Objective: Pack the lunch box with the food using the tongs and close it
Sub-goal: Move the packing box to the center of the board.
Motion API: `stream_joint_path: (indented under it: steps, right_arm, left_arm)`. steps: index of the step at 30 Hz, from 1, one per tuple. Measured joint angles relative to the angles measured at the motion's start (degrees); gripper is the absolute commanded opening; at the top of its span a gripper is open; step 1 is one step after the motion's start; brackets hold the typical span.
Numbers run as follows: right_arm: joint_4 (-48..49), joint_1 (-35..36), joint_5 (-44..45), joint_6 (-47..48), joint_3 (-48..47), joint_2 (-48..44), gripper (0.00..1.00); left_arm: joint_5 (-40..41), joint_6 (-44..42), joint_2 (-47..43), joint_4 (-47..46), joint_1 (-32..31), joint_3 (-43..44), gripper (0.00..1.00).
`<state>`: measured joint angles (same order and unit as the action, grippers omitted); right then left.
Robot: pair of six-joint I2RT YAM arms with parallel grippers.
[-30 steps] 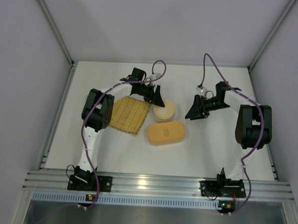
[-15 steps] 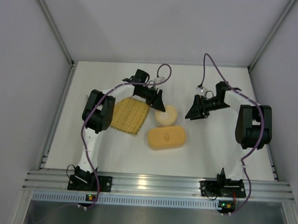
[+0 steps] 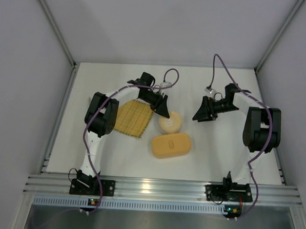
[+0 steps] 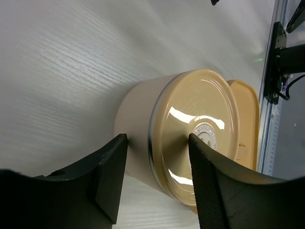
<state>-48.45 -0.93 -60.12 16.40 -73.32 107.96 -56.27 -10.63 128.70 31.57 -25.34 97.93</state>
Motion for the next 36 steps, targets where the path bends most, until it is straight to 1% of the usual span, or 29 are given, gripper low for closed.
stream_joint_path:
  steps: [5,10,13,16,17,20,23,29,36]
  right_arm:
    - [-0.20,0.00,0.02,0.07,0.00,0.00,0.79]
    - [-0.42,0.00,0.02,0.09,0.09,0.00,0.77]
    - [0.00,0.00,0.09,0.02,1.79,-0.61,0.74]
    - [0.98,0.04,0.35,-1.27,5.35,-1.55,0.68]
    - [1.86,0.04,0.70,-2.14,6.75,-1.81,0.62]
    - [5.05,0.59,2.67,-5.14,10.36,-2.23,0.54]
    - [8.07,2.05,5.38,-7.80,11.87,-2.23,0.51]
    - [14.32,5.73,9.31,-12.41,12.20,-2.23,0.48]
    - [20.52,6.82,12.15,-17.55,12.11,-1.97,0.45]
  left_arm:
    - [-0.31,-1.33,-0.33,2.43,-0.74,0.07,0.51]
    - [0.33,-1.60,-1.27,2.93,-0.96,-0.55,0.51]
    - [0.68,-1.64,-1.81,3.06,-0.96,-1.16,0.50]
    - [0.92,-2.01,-2.14,3.13,-0.96,-1.53,0.50]
    - [1.05,-2.14,-2.27,3.21,-0.96,-1.68,0.50]
    - [1.46,-2.89,-2.75,3.65,-0.96,-2.05,0.50]
    - [1.73,-3.37,-3.34,4.04,-0.94,-2.64,0.50]
    - [1.81,-4.81,-3.76,5.14,-0.90,-3.17,0.50]
    - [1.81,-5.84,-4.22,6.01,-0.87,-3.67,0.50]
